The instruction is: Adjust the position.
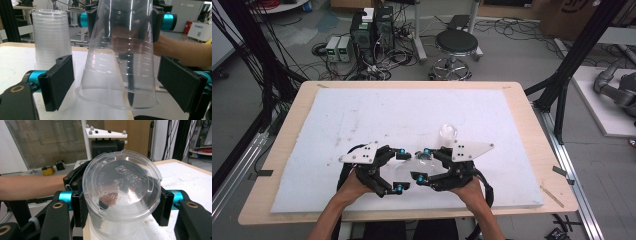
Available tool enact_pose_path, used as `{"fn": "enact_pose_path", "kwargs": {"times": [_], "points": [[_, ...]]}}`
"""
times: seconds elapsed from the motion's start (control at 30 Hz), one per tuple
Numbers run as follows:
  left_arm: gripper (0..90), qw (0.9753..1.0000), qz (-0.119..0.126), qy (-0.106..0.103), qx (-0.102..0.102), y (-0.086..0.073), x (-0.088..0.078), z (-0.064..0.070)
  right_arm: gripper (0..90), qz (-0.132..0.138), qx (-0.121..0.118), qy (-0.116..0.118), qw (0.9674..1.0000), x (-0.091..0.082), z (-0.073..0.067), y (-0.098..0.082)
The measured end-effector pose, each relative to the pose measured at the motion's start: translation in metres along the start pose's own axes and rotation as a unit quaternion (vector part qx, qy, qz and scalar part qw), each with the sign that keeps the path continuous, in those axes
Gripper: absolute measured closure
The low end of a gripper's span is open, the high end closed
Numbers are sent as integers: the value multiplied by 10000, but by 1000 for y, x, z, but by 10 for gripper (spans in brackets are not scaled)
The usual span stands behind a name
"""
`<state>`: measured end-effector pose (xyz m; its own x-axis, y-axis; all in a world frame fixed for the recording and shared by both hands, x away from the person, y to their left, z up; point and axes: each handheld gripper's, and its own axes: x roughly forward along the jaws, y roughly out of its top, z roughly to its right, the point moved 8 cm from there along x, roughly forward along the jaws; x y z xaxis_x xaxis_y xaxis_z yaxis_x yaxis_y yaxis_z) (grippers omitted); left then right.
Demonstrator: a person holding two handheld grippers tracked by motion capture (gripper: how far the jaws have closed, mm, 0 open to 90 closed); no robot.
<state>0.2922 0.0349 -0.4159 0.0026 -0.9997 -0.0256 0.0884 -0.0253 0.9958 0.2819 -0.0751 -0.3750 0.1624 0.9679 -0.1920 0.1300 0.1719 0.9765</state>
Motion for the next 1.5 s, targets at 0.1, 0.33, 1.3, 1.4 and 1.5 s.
{"fn": "enact_pose_path", "kwargs": {"times": [0.1, 0.33, 1.3, 1.4, 1.5], "points": [[144, 10000, -13, -19, -4, -1, 2, 1, 412, 4, 10, 19, 10000, 1, 0, -1], [170, 10000, 46, -45, -10, -1, 5, 2, 412, 4, 13, 30, 10000, 2, -1, -1], [327, 9999, -15, 5, 138, -3, 2, 2, 156, -355, 0, 77, 9993, 11, -3, -9], [329, 9997, -187, 25, 131, -5, 0, 2, 155, -414, -28, 67, 9991, 11, -4, -10], [333, 9975, -669, 37, 215, -6, -5, 3, 155, -617, -103, 28, 9980, 10, -6, -11]]}}
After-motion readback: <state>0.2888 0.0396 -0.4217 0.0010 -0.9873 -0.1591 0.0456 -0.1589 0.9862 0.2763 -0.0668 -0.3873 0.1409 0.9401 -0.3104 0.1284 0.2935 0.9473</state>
